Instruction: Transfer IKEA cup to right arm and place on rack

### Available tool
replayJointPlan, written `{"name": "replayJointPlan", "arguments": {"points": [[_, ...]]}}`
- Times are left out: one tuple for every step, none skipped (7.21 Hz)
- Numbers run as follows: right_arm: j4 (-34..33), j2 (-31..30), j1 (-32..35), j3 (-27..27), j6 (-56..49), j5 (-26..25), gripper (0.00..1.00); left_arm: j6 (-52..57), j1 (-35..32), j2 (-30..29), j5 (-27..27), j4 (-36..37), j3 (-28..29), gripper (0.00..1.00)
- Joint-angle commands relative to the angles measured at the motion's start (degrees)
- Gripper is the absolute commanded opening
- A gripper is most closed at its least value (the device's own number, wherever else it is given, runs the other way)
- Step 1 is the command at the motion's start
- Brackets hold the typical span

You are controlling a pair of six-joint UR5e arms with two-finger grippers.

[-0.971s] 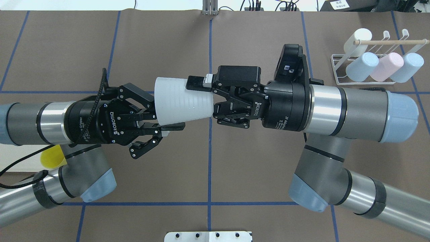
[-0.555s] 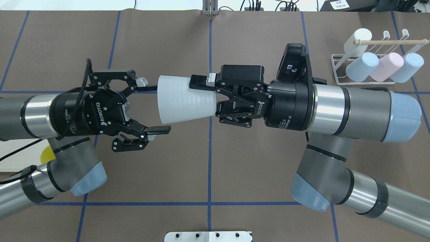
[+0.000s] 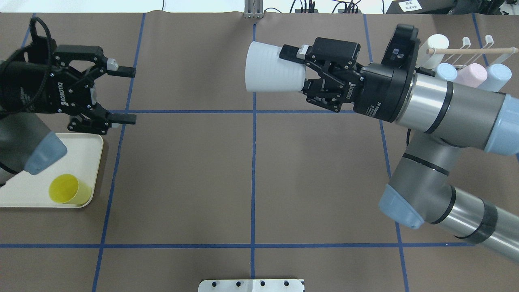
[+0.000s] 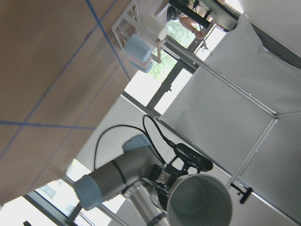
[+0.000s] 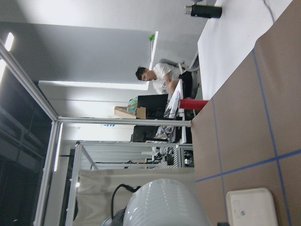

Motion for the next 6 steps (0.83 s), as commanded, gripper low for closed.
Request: {"name": "replayJointPlan", "arguments": {"points": [[-13.88,-0.21,5.03,0.47,-9.09,0.29,0.28,25.83,-5.83,4.55,-7.35,17.76,-0.21,1.0],[-19.52,-0.29,7.23,0.48,-13.05,1.94,0.27,36.77,-6.1,8.41,-7.47,23.42,-0.21,1.0],[-24.71,-0.29,10.65,0.48,-19.88,5.87,0.28,44.1,-6.62,11.67,-7.47,27.65,-0.13,1.0],[-31.37,-0.21,16.16,0.3,-25.69,12.35,0.28,47.57,-7.32,12.66,-7.47,33.35,-0.65,1.0],[-37.79,-0.03,21.35,-0.05,-34.36,17.2,0.28,50.13,-7.51,12.93,-7.21,37.67,-0.57,1.0],[-44.73,0.32,24.36,-0.23,-41.59,19.6,0.28,56.24,-7.85,14.24,-6.51,40.94,-0.48,1.0]]}}
